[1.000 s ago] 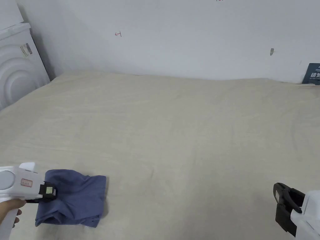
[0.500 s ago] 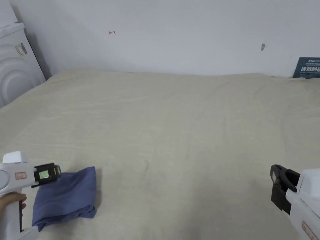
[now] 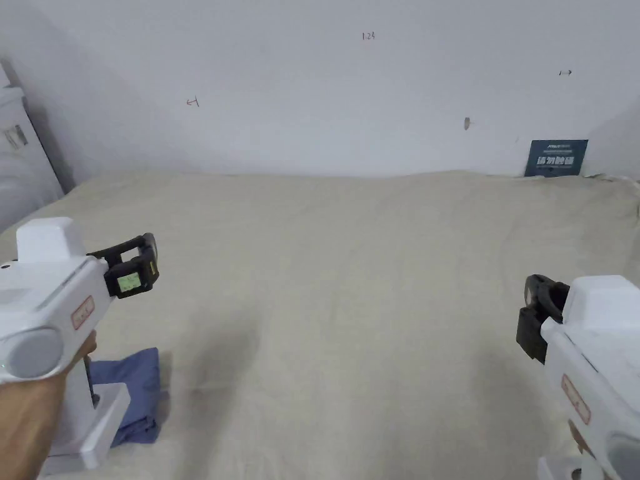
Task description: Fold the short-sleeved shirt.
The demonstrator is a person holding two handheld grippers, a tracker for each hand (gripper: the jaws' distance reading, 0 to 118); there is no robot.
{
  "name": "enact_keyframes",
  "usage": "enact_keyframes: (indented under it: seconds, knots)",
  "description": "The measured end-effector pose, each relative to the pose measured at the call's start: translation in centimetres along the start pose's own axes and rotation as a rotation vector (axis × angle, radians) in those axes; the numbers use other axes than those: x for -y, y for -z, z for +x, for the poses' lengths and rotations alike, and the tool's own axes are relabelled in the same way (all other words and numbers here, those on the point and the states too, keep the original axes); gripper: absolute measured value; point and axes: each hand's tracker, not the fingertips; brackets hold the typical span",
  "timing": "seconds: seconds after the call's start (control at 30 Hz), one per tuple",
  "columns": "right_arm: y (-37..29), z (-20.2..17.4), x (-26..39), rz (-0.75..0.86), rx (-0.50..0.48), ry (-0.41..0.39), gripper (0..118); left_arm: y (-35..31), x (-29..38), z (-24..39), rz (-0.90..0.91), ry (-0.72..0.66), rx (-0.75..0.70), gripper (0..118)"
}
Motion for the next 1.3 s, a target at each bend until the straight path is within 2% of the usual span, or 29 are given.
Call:
enact_keyframes:
  seconds: [0.13, 0.23, 0.37, 0.5, 0.57, 0.6, 1.3]
  knots:
    - [-1.3, 1.1, -1.1, 0.038, 0.019, -0.019, 0, -1.7, 0.2, 4.9, 0.075, 0.03, 0.027, 97]
    - [-2.3, 1.9, -1.6, 0.061, 0.035, -0.023, 0, -2.1, 1.1, 7.7, 0.123, 0.039, 0.083, 82]
    - [-3.3, 2.8, -1.9, 0.083, 0.058, -0.028, 0, -2.5, 2.7, 11.3, 0.117, 0.066, 0.11, 76]
    - [-3.9, 3.6, -1.6, 0.088, 0.072, -0.019, 0, -3.5, 4.7, 14.1, 0.152, 0.084, 0.139, 17]
    - [-4.2, 3.8, -1.3, 0.089, 0.079, -0.02, 0, -4.1, 5.8, 15.0, 0.169, 0.082, 0.173, 10]
    - [-4.3, 3.9, -1.1, 0.091, 0.083, -0.019, 0, -4.4, 6.4, 15.3, 0.185, 0.082, 0.179, 1]
    - [-6.3, 2.9, -1.7, 0.091, 0.1, -0.005, 0, -5.1, 7.7, 16.0, 0.167, 0.083, 0.208, 0]
